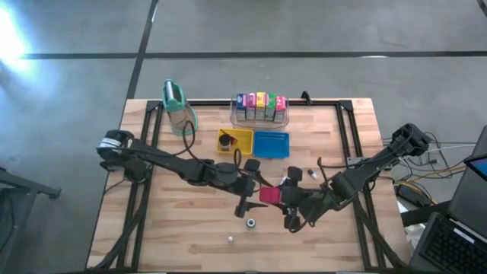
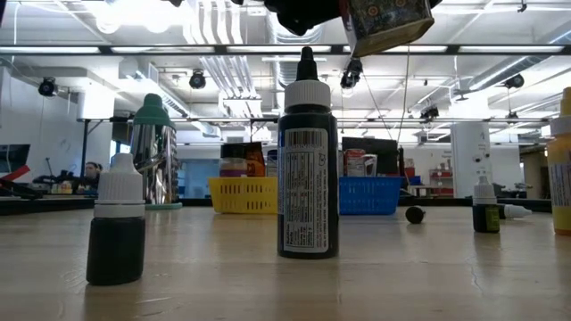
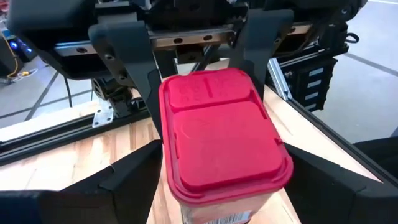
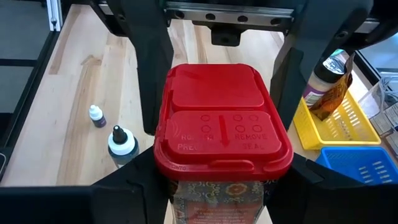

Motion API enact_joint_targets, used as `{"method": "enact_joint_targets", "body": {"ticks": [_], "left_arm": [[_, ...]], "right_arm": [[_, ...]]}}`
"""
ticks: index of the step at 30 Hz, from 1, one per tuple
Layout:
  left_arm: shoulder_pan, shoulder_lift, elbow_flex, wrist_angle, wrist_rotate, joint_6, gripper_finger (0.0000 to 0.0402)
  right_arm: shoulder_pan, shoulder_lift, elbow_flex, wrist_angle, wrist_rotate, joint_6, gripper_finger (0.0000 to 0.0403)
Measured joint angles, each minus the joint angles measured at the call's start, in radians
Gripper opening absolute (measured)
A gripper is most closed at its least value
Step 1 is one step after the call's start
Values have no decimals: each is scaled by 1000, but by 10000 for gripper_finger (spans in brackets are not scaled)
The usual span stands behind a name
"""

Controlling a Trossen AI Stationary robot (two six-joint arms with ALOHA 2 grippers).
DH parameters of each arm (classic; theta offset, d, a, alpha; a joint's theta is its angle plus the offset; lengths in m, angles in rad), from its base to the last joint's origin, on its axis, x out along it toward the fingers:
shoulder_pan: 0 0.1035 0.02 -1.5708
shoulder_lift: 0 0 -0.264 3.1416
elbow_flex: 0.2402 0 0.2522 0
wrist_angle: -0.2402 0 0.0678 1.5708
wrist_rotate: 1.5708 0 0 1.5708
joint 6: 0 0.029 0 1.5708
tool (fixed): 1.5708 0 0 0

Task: Pick & Place Kitchen Items
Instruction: Put the red seasoning can into the yellow bin

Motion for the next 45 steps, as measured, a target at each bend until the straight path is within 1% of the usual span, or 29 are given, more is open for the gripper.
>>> {"method": "enact_joint_targets", "body": {"ticks": [3,7,10,12,16,22,25,30,36,39,45], "left_arm": [[0,-1,0,-5,0,0,291],[0,-2,0,-13,-3,-4,257],[0,-3,0,-15,-11,-7,234],[0,-3,0,-17,-17,-13,223],[0,-3,0,-22,-8,-13,220],[0,-3,0,-25,-9,-11,221],[0,-5,0,-29,-15,-10,221],[0,-24,0,-72,-61,-4,220],[0,-65,-2,-147,-90,-6,219],[1,-92,-2,-202,-158,-9,219],[2,-164,-2,-293,-291,-37,219]], "right_arm": [[0,0,0,1,0,0,191],[0,0,0,1,-1,3,174],[0,0,0,-2,6,12,175],[0,0,0,-5,11,15,185],[0,0,0,-6,0,5,201],[0,0,0,-11,-1,11,189],[0,-2,0,-16,-3,11,189],[8,-9,1,-20,-12,5,217],[11,-16,10,-36,-17,7,259],[10,-37,10,-84,-17,28,278],[12,-114,10,-256,-25,199,299]]}}
